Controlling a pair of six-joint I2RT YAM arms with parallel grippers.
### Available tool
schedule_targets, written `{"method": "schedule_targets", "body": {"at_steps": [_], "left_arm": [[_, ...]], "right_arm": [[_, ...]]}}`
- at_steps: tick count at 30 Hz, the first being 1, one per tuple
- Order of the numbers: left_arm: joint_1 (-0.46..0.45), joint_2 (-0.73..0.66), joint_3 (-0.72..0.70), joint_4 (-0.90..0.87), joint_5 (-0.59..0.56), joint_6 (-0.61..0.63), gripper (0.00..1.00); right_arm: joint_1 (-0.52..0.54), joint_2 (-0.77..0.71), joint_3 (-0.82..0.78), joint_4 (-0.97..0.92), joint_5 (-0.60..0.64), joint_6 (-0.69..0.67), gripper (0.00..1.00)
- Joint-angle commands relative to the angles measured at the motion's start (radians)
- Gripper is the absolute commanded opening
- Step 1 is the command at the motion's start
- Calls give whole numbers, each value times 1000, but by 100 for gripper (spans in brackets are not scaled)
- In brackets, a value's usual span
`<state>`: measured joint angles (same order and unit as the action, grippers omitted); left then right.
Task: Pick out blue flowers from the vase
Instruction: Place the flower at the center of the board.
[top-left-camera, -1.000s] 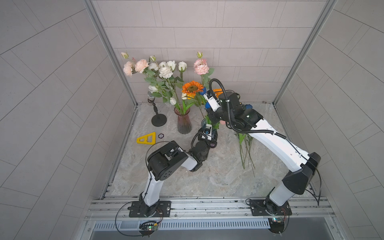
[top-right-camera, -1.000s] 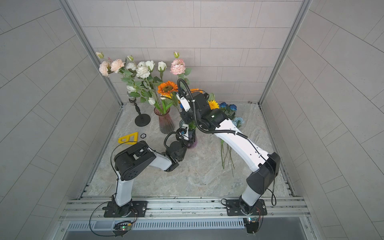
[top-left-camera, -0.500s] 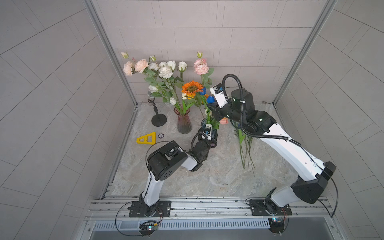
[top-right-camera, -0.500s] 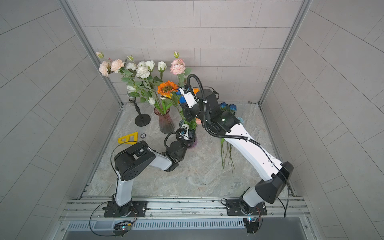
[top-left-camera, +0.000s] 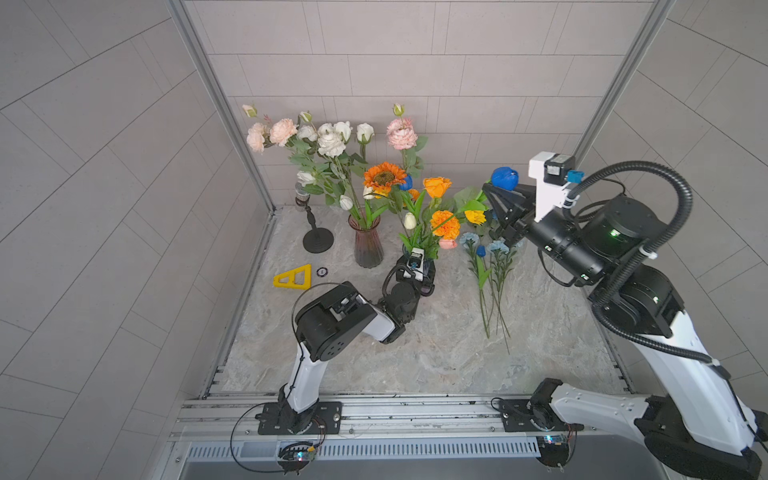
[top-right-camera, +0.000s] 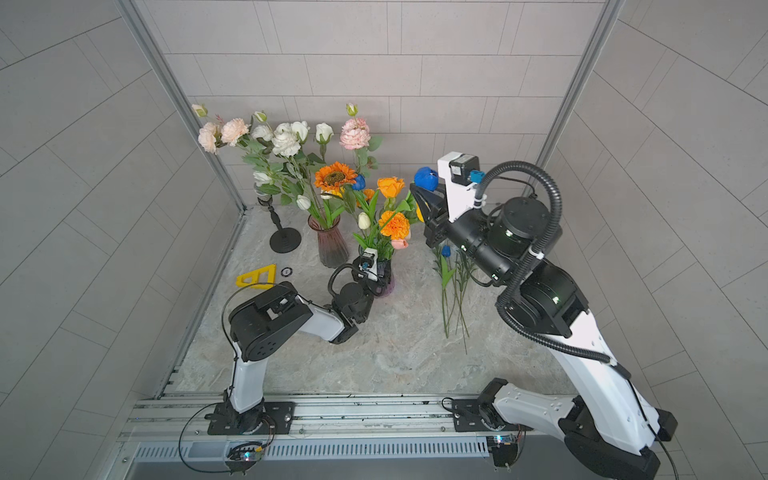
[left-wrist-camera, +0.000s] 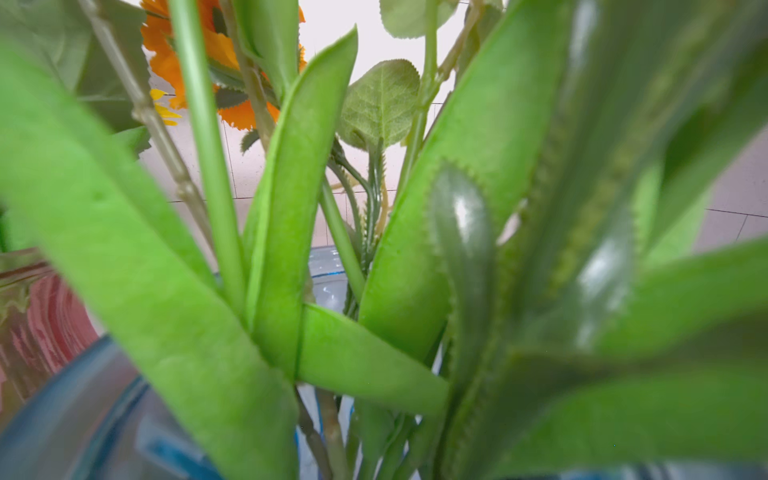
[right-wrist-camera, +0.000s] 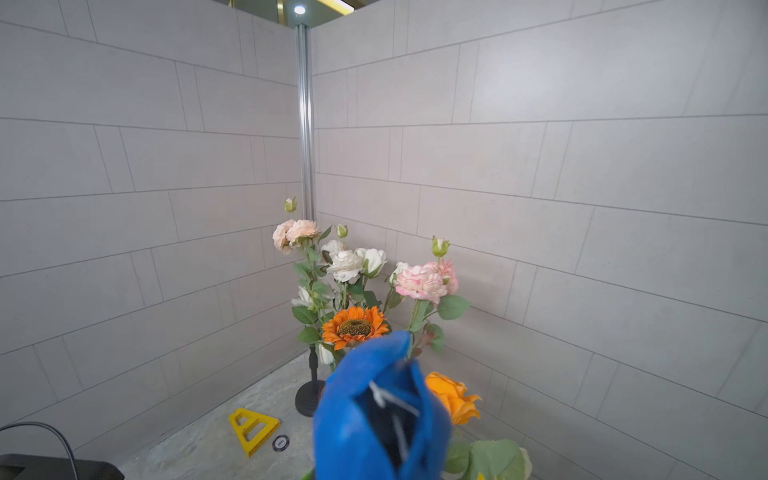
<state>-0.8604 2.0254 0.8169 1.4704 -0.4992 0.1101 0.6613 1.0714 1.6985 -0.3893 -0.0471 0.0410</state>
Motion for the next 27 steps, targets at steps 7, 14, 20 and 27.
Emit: {"method": "schedule_targets", "body": {"at_steps": [7,14,20,27], "left_arm": [[-4,50,-9,-104,-12,54,42],[-5,50,-8,-104,-14,54,42],[-5,50,-9,-104,-13,54,42],[-4,50,-7,-104,-13,56,43]], "right_arm": [[4,-46,40,-212,407,-76,15],[3,-60,41,-286,558,-85,16],[-88,-9,-35,-315,608,-51,15],[-410,51,-271,-277,258,170,13]]}}
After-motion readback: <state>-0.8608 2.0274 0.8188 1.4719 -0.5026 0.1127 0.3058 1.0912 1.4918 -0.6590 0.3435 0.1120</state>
